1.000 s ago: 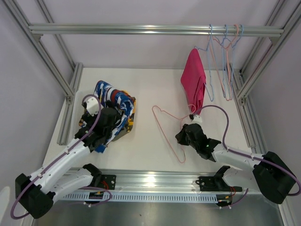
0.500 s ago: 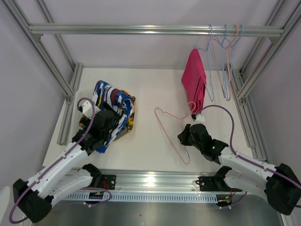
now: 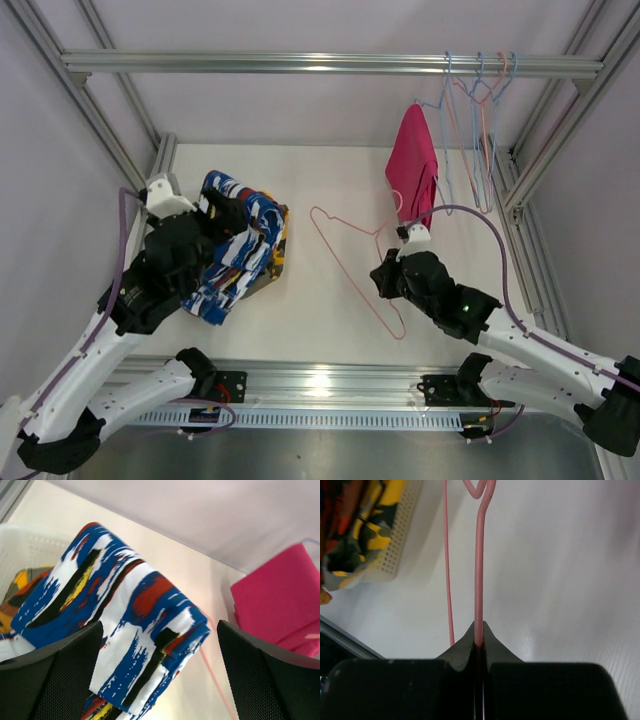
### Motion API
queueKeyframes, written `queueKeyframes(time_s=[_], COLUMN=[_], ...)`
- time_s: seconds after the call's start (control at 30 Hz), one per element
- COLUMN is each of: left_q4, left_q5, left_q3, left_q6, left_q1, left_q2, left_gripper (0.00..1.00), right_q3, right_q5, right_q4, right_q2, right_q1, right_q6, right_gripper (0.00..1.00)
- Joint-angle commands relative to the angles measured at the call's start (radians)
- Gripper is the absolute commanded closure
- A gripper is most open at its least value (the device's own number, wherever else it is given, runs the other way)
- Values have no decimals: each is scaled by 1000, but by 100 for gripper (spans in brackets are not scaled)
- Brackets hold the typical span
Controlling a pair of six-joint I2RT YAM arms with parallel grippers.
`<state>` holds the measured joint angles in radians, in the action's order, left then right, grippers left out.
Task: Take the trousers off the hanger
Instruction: Place the trousers in the bin, then place the hanger at the clothesline.
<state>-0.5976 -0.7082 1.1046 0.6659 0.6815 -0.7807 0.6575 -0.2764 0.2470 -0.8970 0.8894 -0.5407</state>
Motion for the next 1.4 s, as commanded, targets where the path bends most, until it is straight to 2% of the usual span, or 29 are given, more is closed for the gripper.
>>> queueKeyframes(time_s=[0.0,0.1,0.23,0.4,0.53,0.67,0.87,0.9,0.97,1.1,1.37], left_q4=[-57,-38,-7,119,171,203,335,332,288,304,292], left_q5=[29,29,26,-10,42,44,36,79,127,111,174], left_q3=[101,162,208,155,132,84,-57,-81,-97,-107,-112], left_q6=[-156,-311,-457,-615,-606,-586,-612,-585,-519,-537,-520], left_q1=[53,113,128,118,75,59,41,17,-17,-30,-30], left_q2=[-77,-110,-146,-144,-147,-128,-74,-65,-60,-40,-19], left_gripper=[1,1,1,1,0,1,1,1,1,0,1], right_q3=[151,267,418,594,790,939,1048,1056,1074,1114,1228], right_q5=[-78,-122,-233,-381,-422,-373,-300,-284,-265,-241,-236], right_q4=[55,119,205,248,256,299,328,333,334,348,394], right_q2=[6,-32,-98,-201,-299,-408,-533,-540,-563,-609,-677], right_q1=[39,81,144,158,125,22,-93,-105,-142,-193,-202], right_q6=[100,159,247,347,442,470,476,473,472,482,509], right_gripper=[100,100,100,100,100,100,100,100,100,100,100])
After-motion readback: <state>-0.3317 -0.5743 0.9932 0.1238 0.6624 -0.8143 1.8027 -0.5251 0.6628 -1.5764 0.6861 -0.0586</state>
